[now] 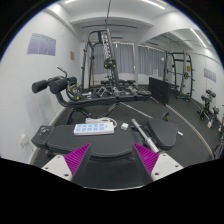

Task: Unplug charger

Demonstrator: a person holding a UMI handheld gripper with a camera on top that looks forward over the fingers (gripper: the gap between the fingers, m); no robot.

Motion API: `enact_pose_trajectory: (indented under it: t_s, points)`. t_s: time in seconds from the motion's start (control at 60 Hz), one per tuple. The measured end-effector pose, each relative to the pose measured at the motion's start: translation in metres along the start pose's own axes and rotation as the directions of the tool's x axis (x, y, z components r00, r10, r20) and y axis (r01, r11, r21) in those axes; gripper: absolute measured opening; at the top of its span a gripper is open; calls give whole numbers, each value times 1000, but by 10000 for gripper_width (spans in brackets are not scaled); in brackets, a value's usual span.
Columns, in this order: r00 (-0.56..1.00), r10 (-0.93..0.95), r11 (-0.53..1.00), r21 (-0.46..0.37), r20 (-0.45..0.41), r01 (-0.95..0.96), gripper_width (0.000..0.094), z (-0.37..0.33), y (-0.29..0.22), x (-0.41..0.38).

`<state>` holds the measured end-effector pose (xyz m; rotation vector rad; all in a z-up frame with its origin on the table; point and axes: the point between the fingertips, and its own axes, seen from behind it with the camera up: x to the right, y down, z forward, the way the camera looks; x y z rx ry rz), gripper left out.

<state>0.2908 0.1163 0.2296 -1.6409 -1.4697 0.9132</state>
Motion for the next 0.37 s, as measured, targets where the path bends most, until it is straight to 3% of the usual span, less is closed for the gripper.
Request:
enact_pose_trajectory:
  t_s: [0.367]
  points:
    - [998,-61,998,29,7,61,856,-39,8,-22]
